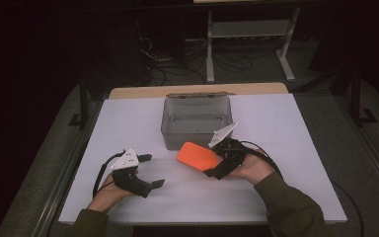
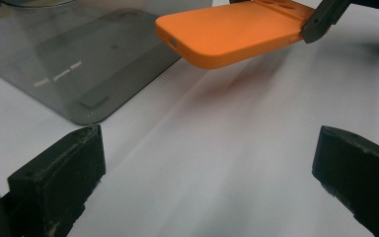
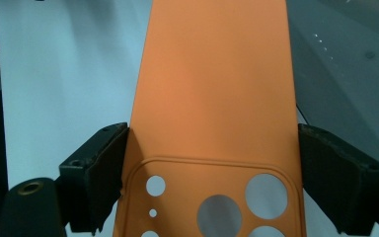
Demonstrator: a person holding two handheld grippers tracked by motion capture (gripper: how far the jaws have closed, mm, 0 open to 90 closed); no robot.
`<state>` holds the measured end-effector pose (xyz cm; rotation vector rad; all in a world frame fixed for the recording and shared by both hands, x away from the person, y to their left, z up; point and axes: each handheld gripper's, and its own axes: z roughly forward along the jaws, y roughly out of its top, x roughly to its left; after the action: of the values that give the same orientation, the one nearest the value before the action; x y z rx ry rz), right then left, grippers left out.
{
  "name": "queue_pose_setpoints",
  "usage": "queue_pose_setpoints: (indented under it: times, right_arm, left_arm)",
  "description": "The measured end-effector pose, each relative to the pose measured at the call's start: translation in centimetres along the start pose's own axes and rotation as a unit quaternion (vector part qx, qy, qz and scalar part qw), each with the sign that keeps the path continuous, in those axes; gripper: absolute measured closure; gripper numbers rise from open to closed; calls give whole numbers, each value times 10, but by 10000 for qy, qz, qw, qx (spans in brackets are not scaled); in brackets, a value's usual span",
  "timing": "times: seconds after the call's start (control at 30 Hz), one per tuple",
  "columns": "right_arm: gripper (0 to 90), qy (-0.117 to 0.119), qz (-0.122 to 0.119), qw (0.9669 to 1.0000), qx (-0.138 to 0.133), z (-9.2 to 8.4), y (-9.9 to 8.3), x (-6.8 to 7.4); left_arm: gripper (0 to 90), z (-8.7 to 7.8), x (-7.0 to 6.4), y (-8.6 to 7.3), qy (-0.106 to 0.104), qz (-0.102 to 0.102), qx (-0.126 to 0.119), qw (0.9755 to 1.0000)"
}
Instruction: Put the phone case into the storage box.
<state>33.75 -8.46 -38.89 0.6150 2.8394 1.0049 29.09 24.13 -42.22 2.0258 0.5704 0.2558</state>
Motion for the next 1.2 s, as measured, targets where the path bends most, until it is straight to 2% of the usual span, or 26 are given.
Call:
queue_pose_setpoints:
  times: [0.1, 0.4, 1.2]
  right_arm:
    - [147, 5, 0, 10000, 14, 1, 0, 1]
    - [147, 25, -34, 10000, 50, 2, 0, 1]
    - [147, -9, 25, 10000, -12, -3, -1, -2]
  left_arm:
    - [0, 2, -1, 2, 13, 37, 7, 10000]
    - [0, 10, -5, 10, -123, 93, 55, 9999]
    - [0, 34, -5, 35, -221, 202, -115, 9995]
